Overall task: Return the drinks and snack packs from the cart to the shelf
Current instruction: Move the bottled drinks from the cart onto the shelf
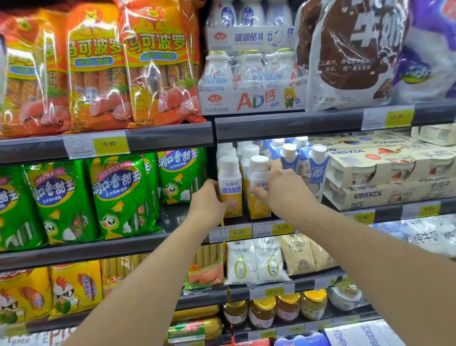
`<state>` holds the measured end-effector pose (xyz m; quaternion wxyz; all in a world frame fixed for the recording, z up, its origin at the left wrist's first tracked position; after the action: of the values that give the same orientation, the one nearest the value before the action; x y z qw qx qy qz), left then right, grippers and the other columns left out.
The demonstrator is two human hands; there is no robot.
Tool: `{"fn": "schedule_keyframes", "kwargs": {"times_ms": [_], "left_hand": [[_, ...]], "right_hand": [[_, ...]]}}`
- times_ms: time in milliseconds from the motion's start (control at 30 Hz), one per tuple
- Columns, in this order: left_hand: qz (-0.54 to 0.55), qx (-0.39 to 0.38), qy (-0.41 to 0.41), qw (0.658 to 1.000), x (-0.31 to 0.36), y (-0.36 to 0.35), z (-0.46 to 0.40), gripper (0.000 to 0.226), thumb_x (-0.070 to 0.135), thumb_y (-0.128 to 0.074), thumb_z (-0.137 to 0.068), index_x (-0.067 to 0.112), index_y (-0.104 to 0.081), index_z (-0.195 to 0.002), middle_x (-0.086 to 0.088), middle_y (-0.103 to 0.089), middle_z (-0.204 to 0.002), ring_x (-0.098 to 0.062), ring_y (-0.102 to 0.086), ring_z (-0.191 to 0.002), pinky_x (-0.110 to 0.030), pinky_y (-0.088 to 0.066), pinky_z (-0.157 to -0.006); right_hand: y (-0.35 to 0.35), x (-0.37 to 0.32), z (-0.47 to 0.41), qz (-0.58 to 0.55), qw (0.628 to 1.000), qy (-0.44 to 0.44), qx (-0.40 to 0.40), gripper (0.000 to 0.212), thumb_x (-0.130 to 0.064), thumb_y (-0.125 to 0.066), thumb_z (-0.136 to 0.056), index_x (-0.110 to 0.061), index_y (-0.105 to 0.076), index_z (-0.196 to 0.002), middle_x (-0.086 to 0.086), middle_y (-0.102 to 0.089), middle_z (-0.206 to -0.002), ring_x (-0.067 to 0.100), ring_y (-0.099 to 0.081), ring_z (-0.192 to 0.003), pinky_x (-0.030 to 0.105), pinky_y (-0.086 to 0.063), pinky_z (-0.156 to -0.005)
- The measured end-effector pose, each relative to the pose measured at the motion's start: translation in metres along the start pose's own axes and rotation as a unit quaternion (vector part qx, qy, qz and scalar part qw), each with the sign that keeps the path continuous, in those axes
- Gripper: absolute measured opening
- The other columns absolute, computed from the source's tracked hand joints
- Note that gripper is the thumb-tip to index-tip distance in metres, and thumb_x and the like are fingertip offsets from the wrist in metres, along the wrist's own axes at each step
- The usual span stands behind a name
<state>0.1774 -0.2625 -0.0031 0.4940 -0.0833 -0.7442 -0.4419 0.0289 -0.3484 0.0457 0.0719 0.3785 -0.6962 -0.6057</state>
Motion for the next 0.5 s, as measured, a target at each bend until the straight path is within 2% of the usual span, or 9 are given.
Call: {"fn": "schedule_keyframes", "kwargs": {"times_ms": [67, 167, 267, 367, 500], "left_hand": [[0.005, -0.004, 0.002, 1.0, -0.003, -0.001, 0.001, 0.048, 0.023, -0.076, -0.085, 0.015, -0.053, -0.127, -0.001, -0.066, -0.121, -0.015, -0.059, -0.102, -0.031, -0.049, -0.088], [0.01, -0.01, 0.027, 1.0, -0.008, -0.001, 0.006, 0.057, 0.028, -0.078, -0.083, 0.014, -0.05, -0.131, -0.004, -0.066, -0.121, -0.02, -0.062, -0.106, -0.041, -0.052, -0.095], [-0.03, -0.018, 0.028, 0.999, -0.005, 0.002, 0.021, 0.063, 0.034, -0.071, -0.088, 0.01, -0.043, -0.139, -0.007, -0.059, -0.131, -0.025, -0.058, -0.116, -0.036, -0.048, -0.095], [-0.146, -0.075, 0.008, 0.986, 0.004, 0.001, 0.04, 0.062, 0.044, -0.056, -0.096, 0.006, -0.039, -0.143, -0.012, -0.051, -0.141, -0.029, -0.051, -0.125, -0.036, -0.043, -0.096], [-0.327, -0.175, -0.024, 0.928, 0.012, -0.009, 0.068, 0.068, 0.059, -0.044, -0.095, 0.008, -0.043, -0.14, -0.013, -0.048, -0.141, -0.031, -0.051, -0.124, -0.043, -0.044, -0.103]], "right_hand": [[-0.001, 0.001, 0.005, 0.007, 1.0, -0.002, 0.004, 0.058, -0.05, -0.059, -0.093, -0.007, -0.04, -0.127, 0.017, -0.065, -0.114, 0.036, -0.068, -0.101, 0.042, -0.058, -0.08], [0.003, 0.004, 0.013, 0.004, 1.0, 0.0, 0.016, 0.056, -0.052, -0.057, -0.093, -0.008, -0.043, -0.125, 0.015, -0.066, -0.114, 0.035, -0.068, -0.103, 0.043, -0.058, -0.082], [0.008, 0.008, 0.025, 0.023, 1.0, 0.007, 0.011, 0.057, -0.057, -0.051, -0.094, -0.009, -0.046, -0.124, 0.012, -0.068, -0.109, 0.033, -0.068, -0.099, 0.044, -0.058, -0.08], [0.013, 0.019, 0.04, 0.066, 0.998, 0.0, -0.01, 0.062, -0.065, -0.043, -0.093, -0.01, -0.048, -0.122, 0.01, -0.066, -0.107, 0.031, -0.066, -0.097, 0.042, -0.057, -0.074], [0.025, 0.049, 0.064, 0.093, 0.994, 0.004, -0.051, 0.06, -0.068, -0.037, -0.094, -0.012, -0.051, -0.111, 0.008, -0.065, -0.106, 0.028, -0.062, -0.093, 0.039, -0.052, -0.071]]}}
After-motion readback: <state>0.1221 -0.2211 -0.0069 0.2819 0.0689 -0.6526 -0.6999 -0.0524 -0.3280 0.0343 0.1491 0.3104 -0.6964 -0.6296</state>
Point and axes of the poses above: each hand's wrist, its own z-axis away from the middle knuckle, its own y-axis out of the back of the hand, x = y × z, the point moved 9 cm from there along -z, towards the middle knuckle
